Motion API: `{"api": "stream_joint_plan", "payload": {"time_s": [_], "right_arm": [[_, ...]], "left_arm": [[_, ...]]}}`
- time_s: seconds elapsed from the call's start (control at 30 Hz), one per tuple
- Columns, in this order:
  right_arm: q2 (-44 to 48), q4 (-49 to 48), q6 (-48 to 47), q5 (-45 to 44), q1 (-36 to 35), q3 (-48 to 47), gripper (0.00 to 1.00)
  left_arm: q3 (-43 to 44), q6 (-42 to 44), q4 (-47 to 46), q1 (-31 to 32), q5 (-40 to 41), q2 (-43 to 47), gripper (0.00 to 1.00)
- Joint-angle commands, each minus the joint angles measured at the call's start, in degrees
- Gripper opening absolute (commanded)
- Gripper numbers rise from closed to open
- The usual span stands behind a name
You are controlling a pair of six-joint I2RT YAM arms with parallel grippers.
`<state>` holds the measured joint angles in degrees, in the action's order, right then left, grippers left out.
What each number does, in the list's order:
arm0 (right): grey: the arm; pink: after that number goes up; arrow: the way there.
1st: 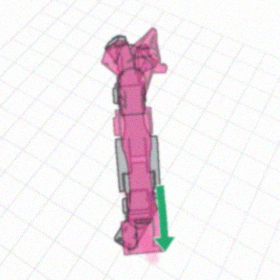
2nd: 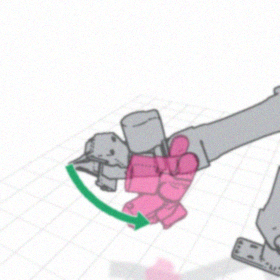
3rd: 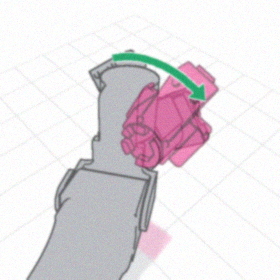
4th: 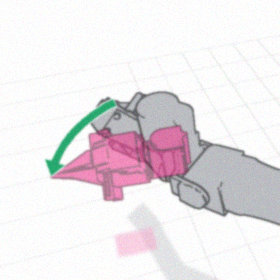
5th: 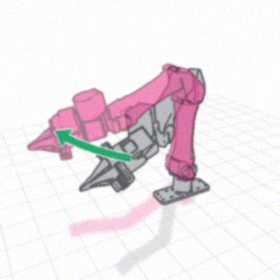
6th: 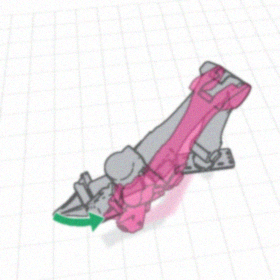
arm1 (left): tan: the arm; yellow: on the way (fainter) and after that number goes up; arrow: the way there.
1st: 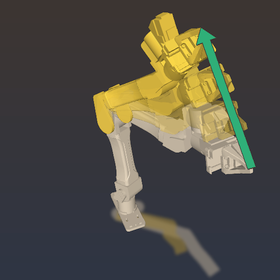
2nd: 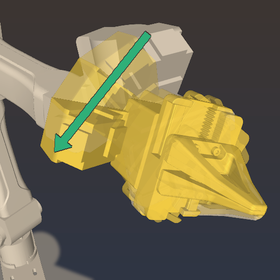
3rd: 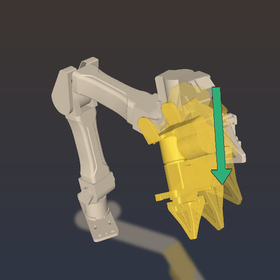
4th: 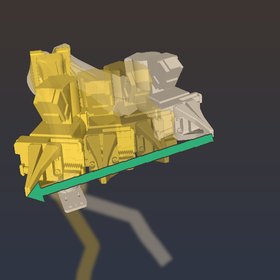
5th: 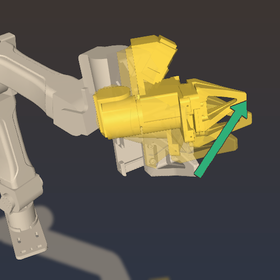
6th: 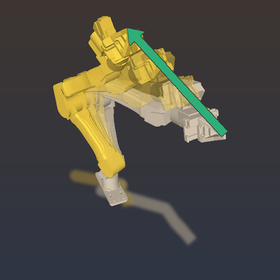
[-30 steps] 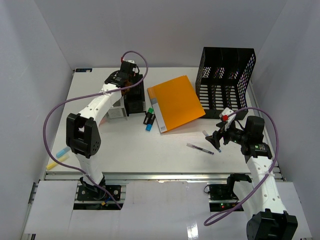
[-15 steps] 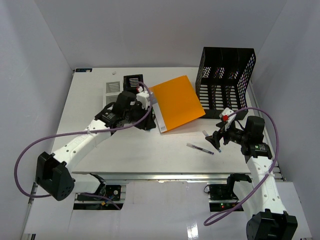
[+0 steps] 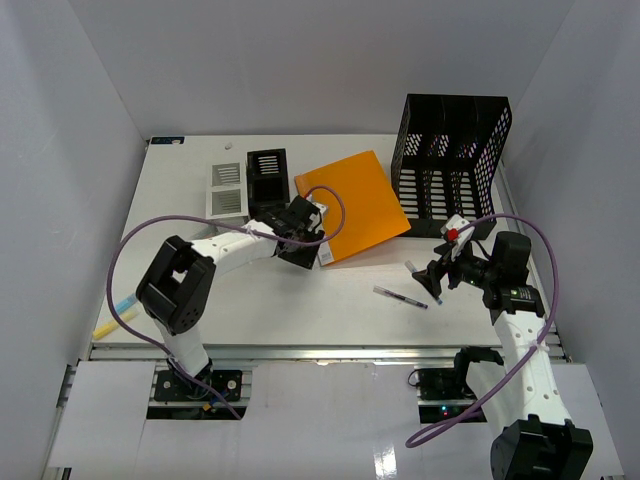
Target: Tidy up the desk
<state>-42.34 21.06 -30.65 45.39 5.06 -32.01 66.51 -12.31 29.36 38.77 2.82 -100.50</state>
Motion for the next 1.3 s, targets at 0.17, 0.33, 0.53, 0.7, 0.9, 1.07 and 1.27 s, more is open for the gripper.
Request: {"api": "stream_joint_plan", "payload": {"time_s": [0.17, 0.33, 0.53, 0.7, 0.9, 1.07, 1.27], "right_arm": [[0.15, -0.23, -0.62, 1.02, 0.31, -0.76, 0.92], [-0.11, -0.23, -0.68, 1.11, 0.39, -0.77, 0.92], [-0.07, -0.23, -0.81, 0.80, 0.39, -0.77, 0.92], [-0.10, -0.30, -0.81, 0.63, 0.39, -0.85, 0.92], [-0.03, -0.23, -0.81, 0.44, 0.48, -0.81, 0.92], [-0.03, -0.23, -0.81, 0.49, 0.48, -0.82, 0.92], [0.10, -0.23, -0.81, 0.45, 0.48, -0.77, 0.92]], "left_arm": [[11.12, 3.21, -0.88, 0.34, 7.91, -7.26, 0.56], [14.32, 4.19, 0.66, 0.34, 11.03, -10.48, 0.59], [16.27, 5.05, 1.57, 0.34, 14.03, -13.82, 0.61], [17.36, 5.57, 2.49, 0.34, 14.49, -15.47, 0.60], [16.88, 5.72, 3.16, 0.34, 12.73, -15.71, 0.55], [15.80, 6.20, 3.16, 0.34, 12.82, -15.51, 0.47], [15.89, 6.86, 3.63, 0.34, 10.77, -15.43, 0.40]]}}
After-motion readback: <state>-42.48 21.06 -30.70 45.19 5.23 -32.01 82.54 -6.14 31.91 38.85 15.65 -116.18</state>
